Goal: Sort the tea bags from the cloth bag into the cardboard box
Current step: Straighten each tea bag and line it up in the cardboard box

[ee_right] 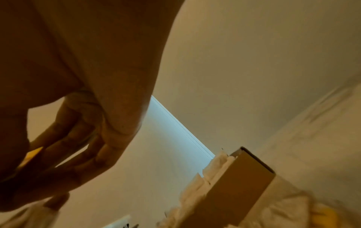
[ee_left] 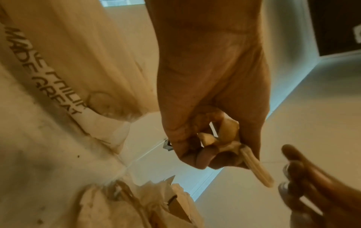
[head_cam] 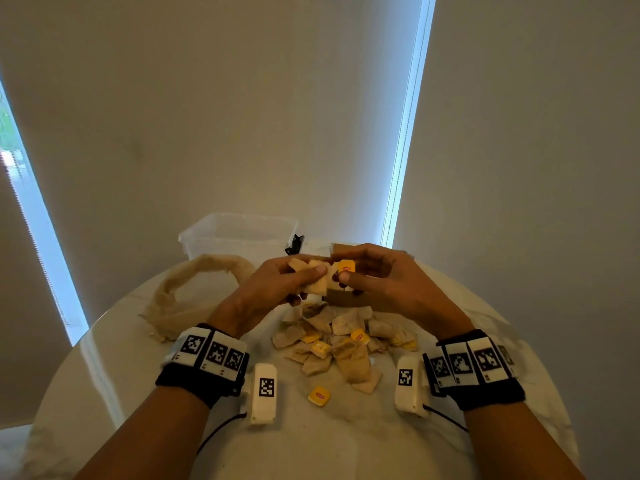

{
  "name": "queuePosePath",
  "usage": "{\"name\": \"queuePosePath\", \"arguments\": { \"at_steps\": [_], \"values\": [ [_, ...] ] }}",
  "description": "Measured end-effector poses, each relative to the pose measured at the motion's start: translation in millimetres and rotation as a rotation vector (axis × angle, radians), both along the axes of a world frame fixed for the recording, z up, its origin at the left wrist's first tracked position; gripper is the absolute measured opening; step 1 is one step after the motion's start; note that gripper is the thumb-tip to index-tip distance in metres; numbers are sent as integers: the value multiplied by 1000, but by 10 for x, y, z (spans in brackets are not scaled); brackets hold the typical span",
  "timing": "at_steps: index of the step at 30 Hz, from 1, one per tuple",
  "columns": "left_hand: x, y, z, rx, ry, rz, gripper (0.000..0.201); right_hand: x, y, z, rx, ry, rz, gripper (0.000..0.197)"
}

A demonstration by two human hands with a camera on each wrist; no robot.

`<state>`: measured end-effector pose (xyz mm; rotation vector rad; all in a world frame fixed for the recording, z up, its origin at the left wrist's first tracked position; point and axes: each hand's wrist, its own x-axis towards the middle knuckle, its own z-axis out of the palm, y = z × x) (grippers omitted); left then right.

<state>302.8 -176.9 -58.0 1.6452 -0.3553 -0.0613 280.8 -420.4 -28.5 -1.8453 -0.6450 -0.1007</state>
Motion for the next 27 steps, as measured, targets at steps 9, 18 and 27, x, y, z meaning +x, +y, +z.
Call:
{"name": "queuePosePath", "arguments": {
  "at_steps": [9, 18, 27],
  "values": [
    [-244, -242, 132, 260, -15, -296, 30, 123, -187, 2, 8, -149, -219, 16],
    [-194, -204, 142, -106, -68, -209, 40, 149, -89, -110, 240, 170, -164, 25],
    [-115, -99, 76, 75, -164, 15, 31, 124, -79, -85, 294, 312, -77, 31]
  ]
}}
